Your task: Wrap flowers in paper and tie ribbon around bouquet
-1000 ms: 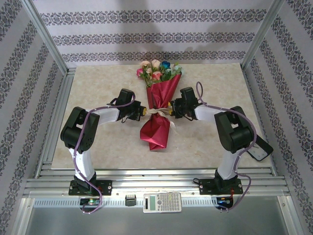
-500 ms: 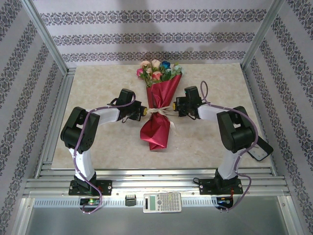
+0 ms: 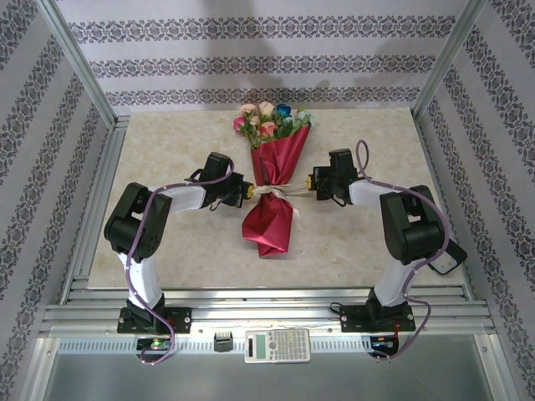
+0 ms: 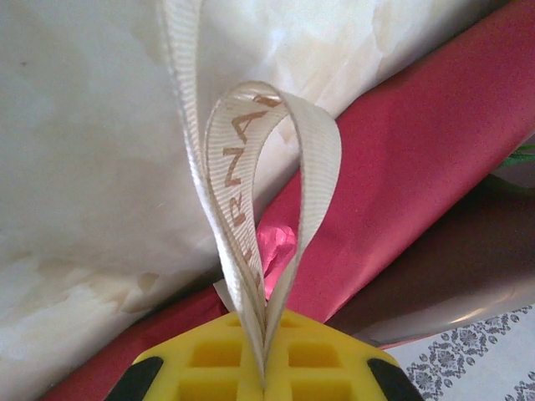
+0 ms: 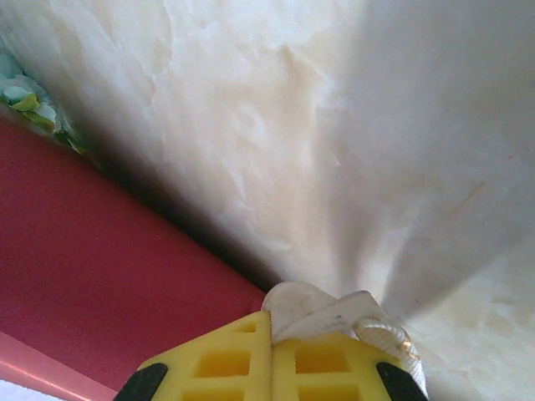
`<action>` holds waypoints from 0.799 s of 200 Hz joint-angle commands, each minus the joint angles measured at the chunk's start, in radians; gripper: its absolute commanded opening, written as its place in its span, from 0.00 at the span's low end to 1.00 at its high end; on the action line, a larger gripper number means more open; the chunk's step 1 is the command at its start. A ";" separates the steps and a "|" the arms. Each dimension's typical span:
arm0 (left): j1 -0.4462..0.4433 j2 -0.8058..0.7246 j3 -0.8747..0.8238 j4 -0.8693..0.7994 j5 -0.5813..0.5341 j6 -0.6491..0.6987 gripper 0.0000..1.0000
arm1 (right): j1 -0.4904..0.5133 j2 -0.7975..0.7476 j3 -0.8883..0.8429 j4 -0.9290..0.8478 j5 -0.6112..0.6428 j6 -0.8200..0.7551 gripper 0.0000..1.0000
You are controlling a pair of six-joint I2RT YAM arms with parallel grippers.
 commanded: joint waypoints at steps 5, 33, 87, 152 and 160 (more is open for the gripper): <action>0.015 -0.003 -0.001 -0.015 -0.009 -0.005 0.02 | -0.037 -0.004 0.009 -0.018 0.060 -0.023 0.00; 0.012 -0.024 0.064 -0.119 -0.003 0.047 0.99 | -0.034 -0.032 0.061 -0.091 0.013 -0.081 0.32; 0.013 -0.273 0.093 -0.424 -0.146 0.252 1.00 | -0.052 -0.273 0.204 -0.576 0.120 -0.494 0.97; 0.110 -0.722 0.017 -0.839 -0.503 0.704 1.00 | -0.119 -0.687 0.117 -0.833 0.469 -1.120 0.98; 0.105 -0.777 0.007 -0.911 -0.628 0.744 1.00 | -0.099 -0.726 0.084 -0.858 0.603 -1.168 0.98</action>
